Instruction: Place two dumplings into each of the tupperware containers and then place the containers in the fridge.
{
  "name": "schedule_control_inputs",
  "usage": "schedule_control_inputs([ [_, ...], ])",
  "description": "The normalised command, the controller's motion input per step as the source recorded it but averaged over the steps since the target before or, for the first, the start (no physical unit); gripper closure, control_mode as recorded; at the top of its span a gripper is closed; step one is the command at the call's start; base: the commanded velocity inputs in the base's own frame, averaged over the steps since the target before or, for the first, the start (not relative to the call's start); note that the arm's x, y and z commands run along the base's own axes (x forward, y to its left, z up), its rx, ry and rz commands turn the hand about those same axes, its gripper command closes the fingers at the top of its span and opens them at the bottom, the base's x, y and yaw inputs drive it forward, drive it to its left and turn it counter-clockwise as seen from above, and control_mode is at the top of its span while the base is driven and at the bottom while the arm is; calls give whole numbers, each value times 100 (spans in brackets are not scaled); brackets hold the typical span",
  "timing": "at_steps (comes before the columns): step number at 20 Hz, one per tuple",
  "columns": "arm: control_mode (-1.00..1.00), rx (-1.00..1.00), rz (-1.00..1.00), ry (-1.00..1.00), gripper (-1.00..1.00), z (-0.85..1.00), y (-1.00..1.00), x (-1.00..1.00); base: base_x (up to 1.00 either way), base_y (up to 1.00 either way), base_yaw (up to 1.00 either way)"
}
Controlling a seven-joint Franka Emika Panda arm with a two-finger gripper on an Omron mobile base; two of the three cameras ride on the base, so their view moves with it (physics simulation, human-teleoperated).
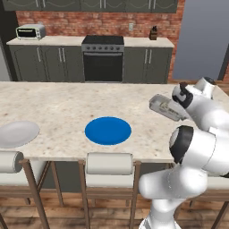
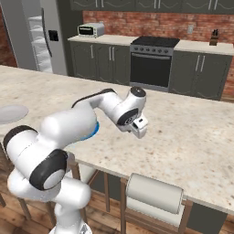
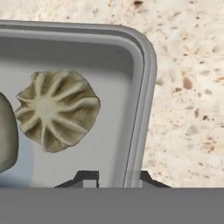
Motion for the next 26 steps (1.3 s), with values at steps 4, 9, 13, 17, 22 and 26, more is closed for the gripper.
schedule_control_inputs([
  [4,-100,0,-6,-10,100,83,0,-100,0,0,0],
  [9,-100,-2,-3,-10,100,64,6,-100,0,0,0],
  [13,-100,-17,0,-12,100,19,54,-100,0,0,0],
  [17,-100,-21,0,-12,100,16,87,-100,0,0,0],
  [22,-100,-15,0,-10,100,26,86,-96,0,0,0],
  [26,-100,-14,0,2,100,34,68,-21,0,0,0],
])
